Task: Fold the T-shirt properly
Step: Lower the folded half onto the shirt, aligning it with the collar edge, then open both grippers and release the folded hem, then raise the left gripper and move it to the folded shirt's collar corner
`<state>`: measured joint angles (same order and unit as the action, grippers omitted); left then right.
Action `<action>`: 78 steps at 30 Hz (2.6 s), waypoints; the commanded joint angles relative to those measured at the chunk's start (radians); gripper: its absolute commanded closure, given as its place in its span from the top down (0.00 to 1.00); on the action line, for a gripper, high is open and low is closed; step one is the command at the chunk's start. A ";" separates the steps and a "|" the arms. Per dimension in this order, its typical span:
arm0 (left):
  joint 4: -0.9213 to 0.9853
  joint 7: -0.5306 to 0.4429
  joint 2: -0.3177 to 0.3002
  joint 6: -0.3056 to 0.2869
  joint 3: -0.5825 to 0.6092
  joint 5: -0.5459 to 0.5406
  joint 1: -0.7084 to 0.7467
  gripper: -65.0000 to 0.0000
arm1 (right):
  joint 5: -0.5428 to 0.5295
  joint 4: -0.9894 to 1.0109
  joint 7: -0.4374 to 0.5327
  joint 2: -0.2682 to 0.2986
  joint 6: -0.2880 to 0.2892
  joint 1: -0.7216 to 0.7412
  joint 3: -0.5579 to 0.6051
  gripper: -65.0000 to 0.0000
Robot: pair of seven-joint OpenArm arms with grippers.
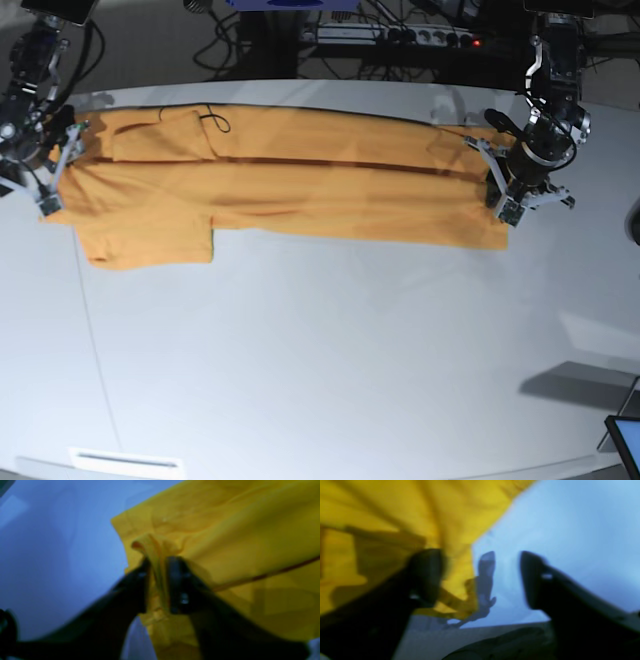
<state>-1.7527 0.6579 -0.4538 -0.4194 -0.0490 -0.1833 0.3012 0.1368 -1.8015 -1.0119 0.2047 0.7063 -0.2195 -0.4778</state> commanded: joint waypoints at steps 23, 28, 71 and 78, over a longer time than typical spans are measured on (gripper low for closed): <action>-0.063 -0.017 0.034 0.009 -0.151 0.000 -0.067 0.98 | 0.007 -0.030 0.011 0.025 -0.008 0.030 -0.035 0.87; -0.092 -0.017 0.034 0.009 -0.151 0.000 -0.067 0.98 | 0.116 -0.045 0.012 0.023 -0.008 0.061 -0.035 0.87; -0.198 -0.016 0.278 0.006 -0.058 -0.006 -0.066 0.53 | 0.289 -0.059 0.054 -0.018 -0.008 0.154 -0.034 0.88; -0.200 -0.017 0.280 0.006 0.034 -0.006 -0.052 0.25 | 0.289 -0.059 0.055 -0.014 -0.008 0.154 -0.034 0.87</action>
<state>-1.9327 0.6655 -0.1703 -0.4194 -0.0147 -0.1833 0.2516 0.4187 -1.8423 -0.9661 0.1757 0.7067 -0.0776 -0.5064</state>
